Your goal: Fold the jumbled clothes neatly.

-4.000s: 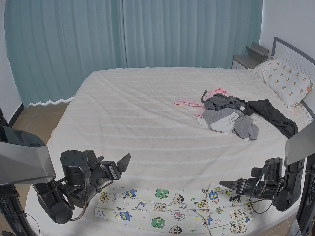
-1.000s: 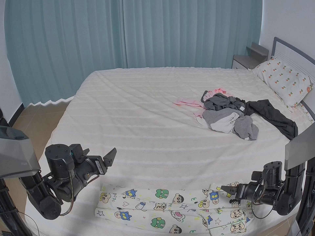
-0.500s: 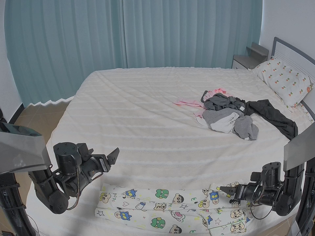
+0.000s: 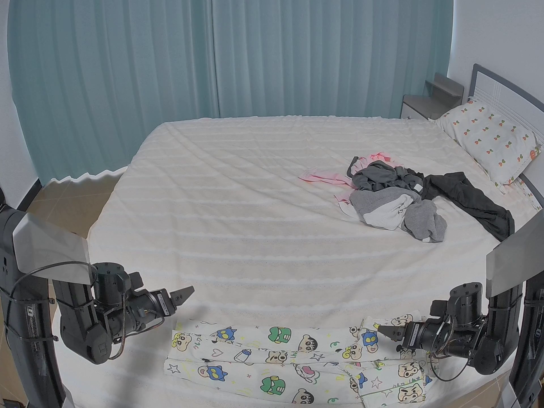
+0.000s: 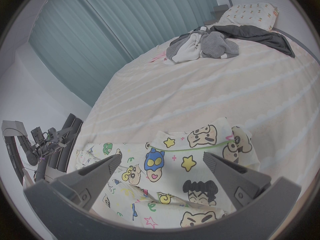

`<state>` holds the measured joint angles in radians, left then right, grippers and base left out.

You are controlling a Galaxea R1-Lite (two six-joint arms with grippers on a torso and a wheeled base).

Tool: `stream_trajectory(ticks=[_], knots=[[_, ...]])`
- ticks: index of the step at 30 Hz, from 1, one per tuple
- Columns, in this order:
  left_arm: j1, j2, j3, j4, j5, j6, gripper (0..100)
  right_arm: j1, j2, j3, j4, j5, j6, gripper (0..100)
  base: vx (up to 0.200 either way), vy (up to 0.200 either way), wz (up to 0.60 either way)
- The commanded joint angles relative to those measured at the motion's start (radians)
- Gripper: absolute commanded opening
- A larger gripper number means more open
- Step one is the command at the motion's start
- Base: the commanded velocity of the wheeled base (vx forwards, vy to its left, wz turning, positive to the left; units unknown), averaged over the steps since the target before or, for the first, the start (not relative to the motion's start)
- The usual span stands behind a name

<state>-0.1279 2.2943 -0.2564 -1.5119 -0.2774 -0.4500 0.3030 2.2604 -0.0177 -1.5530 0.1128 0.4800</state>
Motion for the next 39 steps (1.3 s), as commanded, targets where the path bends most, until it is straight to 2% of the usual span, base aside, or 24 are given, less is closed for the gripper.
stream_trajectory(ticks=[1, 9, 16, 28, 29, 39], knots=[[0.047, 0.010, 0.094, -0.004, -0.101, -0.026, 100, 0.016, 0.028, 0.013, -0.010, -0.010, 0.002, 100, 0.000, 0.000, 0.00], [0.047, 0.054, 0.114, -0.001, -0.141, -0.013, 100, 0.016, 0.033, 0.013, -0.010, -0.010, 0.002, 100, 0.000, 0.000, 0.00], [0.045, 0.133, 0.112, -0.022, -0.143, 0.067, 100, 0.018, 0.033, 0.013, -0.010, -0.010, 0.002, 100, 0.000, 0.000, 0.00], [-0.029, 0.140, 0.083, -0.027, -0.132, 0.067, 100, 0.018, 0.041, 0.013, -0.010, -0.010, 0.000, 100, 0.000, 0.000, 0.00], [-0.030, 0.145, 0.080, -0.027, -0.132, 0.067, 0, 0.018, 0.041, 0.015, -0.010, -0.010, 0.000, 100, 0.000, 0.000, 0.00], [-0.009, 0.149, 0.071, -0.028, -0.095, 0.070, 0, 0.019, 0.050, 0.013, -0.010, -0.010, 0.000, 100, 0.000, 0.000, 0.00]])
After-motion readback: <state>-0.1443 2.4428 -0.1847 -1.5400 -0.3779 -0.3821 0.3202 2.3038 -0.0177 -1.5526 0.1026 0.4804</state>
